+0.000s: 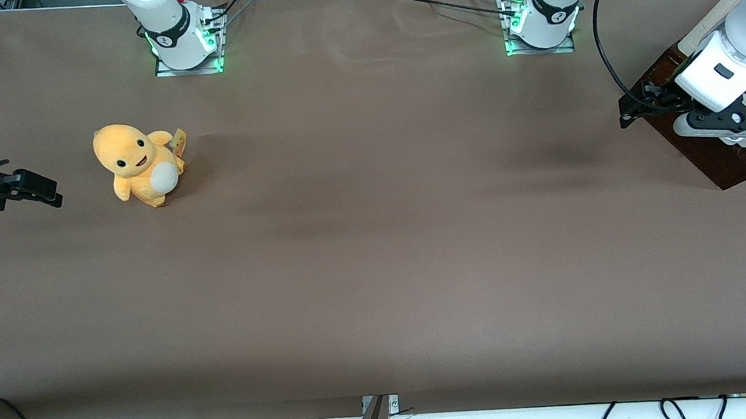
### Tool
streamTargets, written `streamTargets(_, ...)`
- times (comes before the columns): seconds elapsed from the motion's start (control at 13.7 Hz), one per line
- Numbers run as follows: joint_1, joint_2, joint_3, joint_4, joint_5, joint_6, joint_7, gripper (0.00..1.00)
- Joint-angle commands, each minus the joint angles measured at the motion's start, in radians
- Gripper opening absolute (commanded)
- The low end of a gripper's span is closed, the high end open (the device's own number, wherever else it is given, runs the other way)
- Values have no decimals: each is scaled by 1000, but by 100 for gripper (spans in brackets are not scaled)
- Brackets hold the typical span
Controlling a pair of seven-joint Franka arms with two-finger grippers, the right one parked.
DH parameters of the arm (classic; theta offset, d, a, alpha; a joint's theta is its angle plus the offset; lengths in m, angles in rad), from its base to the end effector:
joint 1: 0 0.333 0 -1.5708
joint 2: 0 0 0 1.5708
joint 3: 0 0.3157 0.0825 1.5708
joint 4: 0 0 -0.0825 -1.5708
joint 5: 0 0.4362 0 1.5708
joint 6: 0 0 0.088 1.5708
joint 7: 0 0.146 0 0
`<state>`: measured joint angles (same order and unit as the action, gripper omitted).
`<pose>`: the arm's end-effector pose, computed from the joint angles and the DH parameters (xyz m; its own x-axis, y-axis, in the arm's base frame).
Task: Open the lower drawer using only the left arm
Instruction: 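Lower the left gripper toward the white handle of the lower drawer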
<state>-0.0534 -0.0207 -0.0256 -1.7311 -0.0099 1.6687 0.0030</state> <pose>0.5992 -0.0489 0.5218 0.9959 -0.0808 -0.0417 -0.0805 -0.9967 0.0094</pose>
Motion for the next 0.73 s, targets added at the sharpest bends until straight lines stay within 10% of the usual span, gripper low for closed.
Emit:
streamTargets(0.0,-3,-4,4,13,-25,-20,3,100)
streamTargets(0.66,-3,8,7,33,-25,-20,-12,100)
